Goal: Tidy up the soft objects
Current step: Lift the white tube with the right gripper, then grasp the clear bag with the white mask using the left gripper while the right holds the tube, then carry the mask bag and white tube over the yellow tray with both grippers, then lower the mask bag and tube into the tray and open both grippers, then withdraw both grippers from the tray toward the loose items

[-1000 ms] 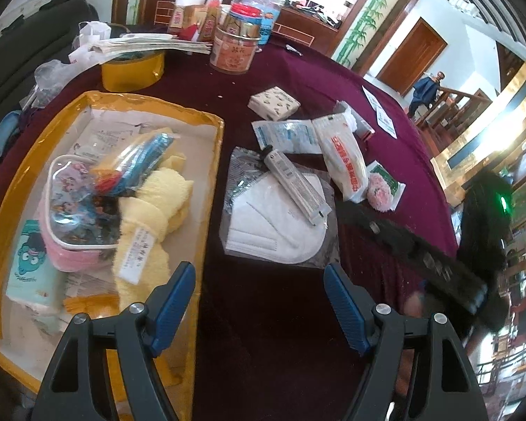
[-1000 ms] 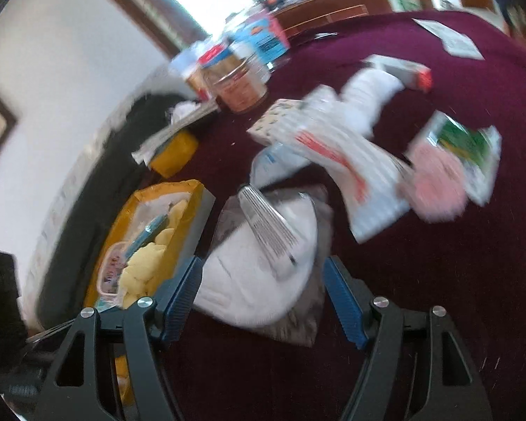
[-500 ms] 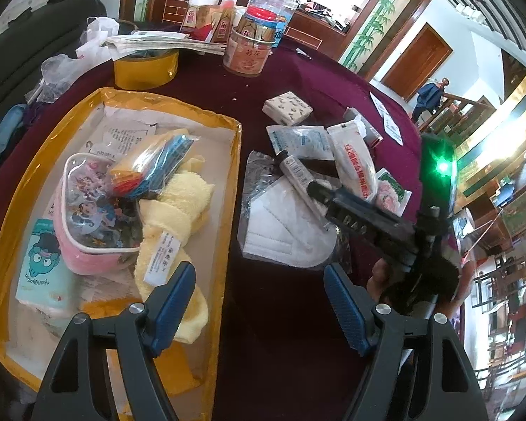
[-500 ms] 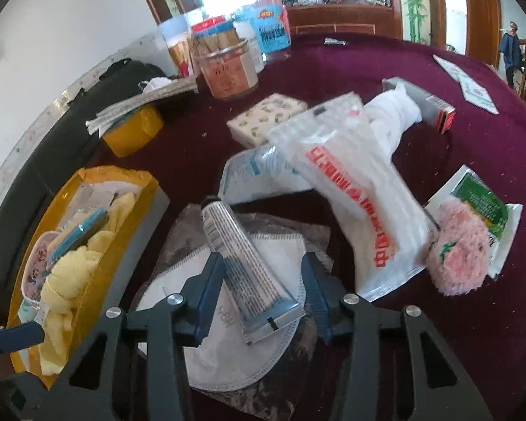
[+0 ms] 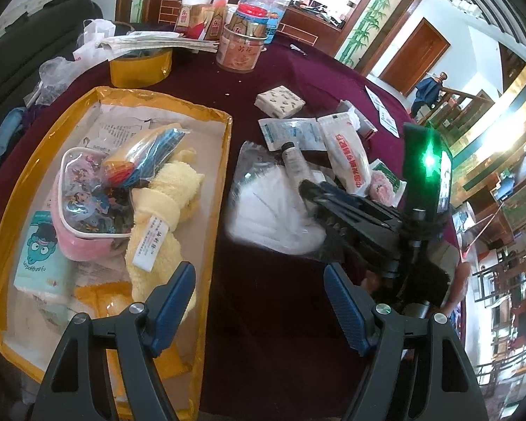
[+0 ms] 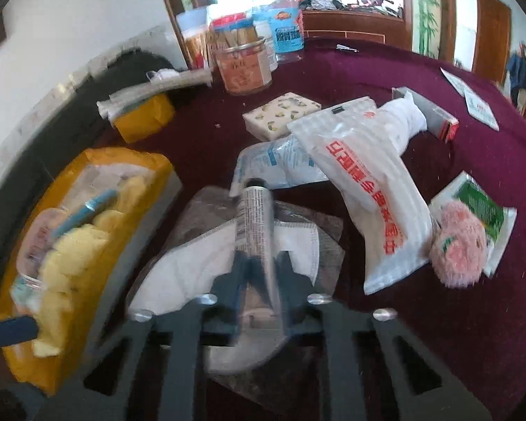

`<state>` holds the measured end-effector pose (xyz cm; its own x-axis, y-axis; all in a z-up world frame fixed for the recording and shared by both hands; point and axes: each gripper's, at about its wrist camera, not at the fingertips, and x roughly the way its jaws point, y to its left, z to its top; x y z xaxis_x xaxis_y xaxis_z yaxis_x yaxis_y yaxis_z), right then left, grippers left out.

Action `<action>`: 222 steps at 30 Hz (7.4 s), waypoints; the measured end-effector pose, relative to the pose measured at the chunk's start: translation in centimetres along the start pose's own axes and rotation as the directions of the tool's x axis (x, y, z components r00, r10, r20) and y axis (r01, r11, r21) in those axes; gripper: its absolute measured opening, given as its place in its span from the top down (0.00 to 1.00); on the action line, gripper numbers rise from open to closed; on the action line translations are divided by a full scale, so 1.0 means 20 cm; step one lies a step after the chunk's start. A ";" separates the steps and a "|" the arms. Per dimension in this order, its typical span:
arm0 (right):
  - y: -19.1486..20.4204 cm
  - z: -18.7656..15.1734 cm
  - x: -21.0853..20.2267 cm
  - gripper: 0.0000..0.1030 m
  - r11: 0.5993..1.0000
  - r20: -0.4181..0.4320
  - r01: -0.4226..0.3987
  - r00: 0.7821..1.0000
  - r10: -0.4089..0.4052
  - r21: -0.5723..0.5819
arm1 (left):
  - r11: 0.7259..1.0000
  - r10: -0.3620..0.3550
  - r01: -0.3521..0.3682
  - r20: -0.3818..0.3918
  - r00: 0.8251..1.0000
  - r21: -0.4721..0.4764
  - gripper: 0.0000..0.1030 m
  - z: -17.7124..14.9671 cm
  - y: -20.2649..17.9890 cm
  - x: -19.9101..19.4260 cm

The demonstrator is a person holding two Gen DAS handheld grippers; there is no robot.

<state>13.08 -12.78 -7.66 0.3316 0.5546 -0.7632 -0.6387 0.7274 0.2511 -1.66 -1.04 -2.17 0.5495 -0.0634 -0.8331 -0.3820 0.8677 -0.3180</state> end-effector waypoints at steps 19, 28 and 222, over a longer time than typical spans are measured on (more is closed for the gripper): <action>-0.41 -0.35 -0.38 0.90 0.941 0.137 0.011 0.989 -0.060 0.338 | 0.999 0.014 -0.013 -0.027 1.000 0.052 0.23 -0.03 -0.14 0.09; -0.43 -0.34 -0.34 0.88 0.934 0.129 -0.034 0.992 -0.012 0.355 | 0.987 0.057 -0.050 -0.042 0.998 0.150 0.23 0.08 -0.31 0.28; -0.30 0.05 -0.37 0.31 0.966 0.146 -0.187 0.976 0.162 0.178 | 0.994 -0.011 0.000 0.109 0.994 0.107 0.28 0.03 -0.27 -0.10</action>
<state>15.12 -20.78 -2.99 0.3211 0.7182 -0.6173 -0.5558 0.6707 0.4912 -0.15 -5.30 1.48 0.6317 -0.0191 -0.7749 -0.3007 0.9154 -0.2676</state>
